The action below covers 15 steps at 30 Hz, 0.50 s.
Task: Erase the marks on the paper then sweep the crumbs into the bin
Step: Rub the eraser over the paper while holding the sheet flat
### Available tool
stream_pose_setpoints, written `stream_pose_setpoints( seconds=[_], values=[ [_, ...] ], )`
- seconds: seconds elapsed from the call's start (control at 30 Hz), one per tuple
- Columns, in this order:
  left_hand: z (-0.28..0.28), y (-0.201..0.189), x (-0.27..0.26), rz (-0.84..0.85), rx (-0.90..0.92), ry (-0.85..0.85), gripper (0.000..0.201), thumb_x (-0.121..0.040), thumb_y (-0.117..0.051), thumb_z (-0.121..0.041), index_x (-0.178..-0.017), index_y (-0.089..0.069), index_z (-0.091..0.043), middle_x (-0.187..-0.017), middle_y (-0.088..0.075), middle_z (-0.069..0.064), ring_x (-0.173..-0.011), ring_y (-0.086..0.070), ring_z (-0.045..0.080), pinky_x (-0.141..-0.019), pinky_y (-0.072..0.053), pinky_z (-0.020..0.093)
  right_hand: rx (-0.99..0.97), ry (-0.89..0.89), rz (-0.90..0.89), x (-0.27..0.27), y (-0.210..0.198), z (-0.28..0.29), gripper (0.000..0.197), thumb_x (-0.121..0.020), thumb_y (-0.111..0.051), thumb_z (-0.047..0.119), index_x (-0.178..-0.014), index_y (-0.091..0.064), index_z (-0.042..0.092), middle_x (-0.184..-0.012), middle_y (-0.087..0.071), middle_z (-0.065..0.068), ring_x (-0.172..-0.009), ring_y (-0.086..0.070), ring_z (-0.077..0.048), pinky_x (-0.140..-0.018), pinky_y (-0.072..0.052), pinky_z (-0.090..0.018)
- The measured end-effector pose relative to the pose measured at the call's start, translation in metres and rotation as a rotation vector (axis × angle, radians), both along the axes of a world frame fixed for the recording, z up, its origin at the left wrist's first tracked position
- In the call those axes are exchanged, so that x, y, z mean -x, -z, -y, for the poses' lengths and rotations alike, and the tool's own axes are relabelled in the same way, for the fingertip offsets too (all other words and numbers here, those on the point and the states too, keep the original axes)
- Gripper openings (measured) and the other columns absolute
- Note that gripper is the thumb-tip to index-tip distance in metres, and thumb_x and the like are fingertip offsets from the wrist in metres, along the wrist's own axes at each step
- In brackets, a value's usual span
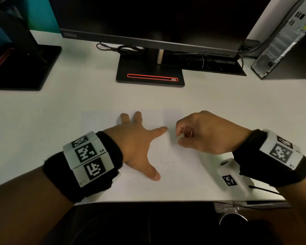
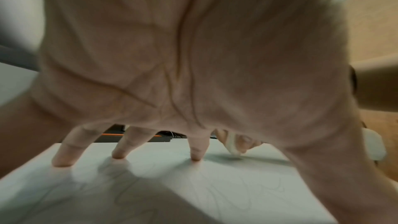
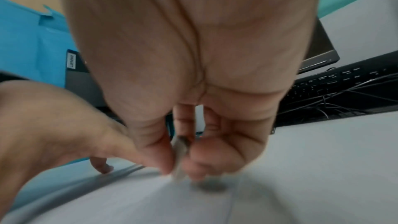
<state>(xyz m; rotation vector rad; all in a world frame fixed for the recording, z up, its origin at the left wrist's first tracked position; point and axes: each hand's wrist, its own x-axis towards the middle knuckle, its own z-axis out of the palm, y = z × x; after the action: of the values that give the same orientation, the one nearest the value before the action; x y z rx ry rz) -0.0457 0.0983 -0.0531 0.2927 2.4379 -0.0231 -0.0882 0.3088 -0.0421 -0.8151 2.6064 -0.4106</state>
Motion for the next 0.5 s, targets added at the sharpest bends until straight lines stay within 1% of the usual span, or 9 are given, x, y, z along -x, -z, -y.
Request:
stream_pose_setpoints(
  seconds=[0.1,0.17,0.2,0.27,0.33,0.37,0.43,0.5],
  values=[
    [0.000,0.003,-0.002,0.010,0.001,-0.006,0.132,-0.052,-0.072,-0.087,-0.142,0.021,-0.064,-0.160,0.025,0.006,-0.146,0.014,0.044,-0.106,-0.039,0.061,-0.016,0.087,-0.079,0.011,0.006,0.003,0.020,-0.092,-0.066,0.026,-0.074,-0.062,0.018,-0.063,-0.057,0.006,-0.059,-0.051,-0.008,-0.056,-0.037,-0.024],
    [0.001,0.004,-0.002,0.013,0.001,-0.005,0.132,-0.051,-0.071,-0.088,-0.142,0.022,-0.064,-0.160,0.028,0.006,-0.146,0.017,0.045,-0.107,-0.037,0.063,-0.034,0.156,-0.078,0.017,0.010,0.004,0.028,-0.092,-0.064,0.026,-0.067,-0.057,0.016,-0.061,-0.054,0.004,-0.058,-0.049,-0.013,-0.055,-0.035,-0.026],
    [0.001,0.005,-0.002,0.013,-0.001,-0.004,0.132,-0.051,-0.071,-0.088,-0.141,0.022,-0.064,-0.159,0.029,0.007,-0.146,0.018,0.045,-0.107,-0.036,0.064,-0.035,0.163,-0.070,0.016,0.012,0.005,0.029,-0.093,-0.063,0.027,-0.067,-0.057,0.015,-0.062,-0.054,0.003,-0.059,-0.049,-0.016,-0.054,-0.035,-0.027],
    [0.001,0.006,-0.001,0.013,-0.008,-0.009,0.132,-0.051,-0.071,-0.088,-0.140,0.023,-0.064,-0.159,0.030,0.006,-0.145,0.018,0.045,-0.107,-0.037,0.064,-0.032,0.093,-0.034,0.007,0.014,0.009,0.029,-0.093,-0.062,0.029,-0.071,-0.061,0.010,-0.065,-0.059,-0.001,-0.062,-0.052,-0.020,-0.055,-0.041,-0.030],
    [0.000,0.006,0.000,0.013,-0.004,-0.009,0.132,-0.051,-0.071,-0.088,-0.141,0.023,-0.064,-0.158,0.028,0.007,-0.144,0.015,0.046,-0.105,-0.039,0.062,-0.046,0.027,0.020,0.000,0.014,0.013,0.030,-0.094,-0.062,0.031,-0.077,-0.065,0.006,-0.070,-0.063,-0.004,-0.064,-0.055,-0.020,-0.060,-0.045,-0.032],
    [0.000,0.006,0.000,0.014,0.004,-0.005,0.133,-0.052,-0.071,-0.088,-0.141,0.024,-0.063,-0.158,0.028,0.008,-0.144,0.014,0.046,-0.105,-0.040,0.062,-0.049,0.045,0.028,0.003,0.014,0.012,0.031,-0.094,-0.062,0.031,-0.076,-0.065,0.006,-0.069,-0.062,-0.005,-0.062,-0.054,-0.020,-0.059,-0.044,-0.032],
    [-0.001,0.007,0.001,0.017,0.020,0.002,0.134,-0.052,-0.070,-0.089,-0.142,0.025,-0.062,-0.158,0.028,0.010,-0.144,0.013,0.047,-0.105,-0.040,0.062,-0.031,0.128,0.003,0.012,0.012,0.009,0.032,-0.094,-0.063,0.029,-0.070,-0.061,0.008,-0.062,-0.057,-0.001,-0.058,-0.049,-0.017,-0.054,-0.038,-0.029],
    [-0.002,0.008,0.002,0.016,0.026,0.005,0.134,-0.052,-0.070,-0.089,-0.142,0.025,-0.062,-0.158,0.029,0.010,-0.144,0.014,0.047,-0.105,-0.039,0.063,-0.032,0.130,-0.020,0.012,0.012,0.009,0.031,-0.094,-0.063,0.028,-0.069,-0.060,0.009,-0.061,-0.056,0.001,-0.057,-0.048,-0.014,-0.053,-0.035,-0.026]
  ],
)
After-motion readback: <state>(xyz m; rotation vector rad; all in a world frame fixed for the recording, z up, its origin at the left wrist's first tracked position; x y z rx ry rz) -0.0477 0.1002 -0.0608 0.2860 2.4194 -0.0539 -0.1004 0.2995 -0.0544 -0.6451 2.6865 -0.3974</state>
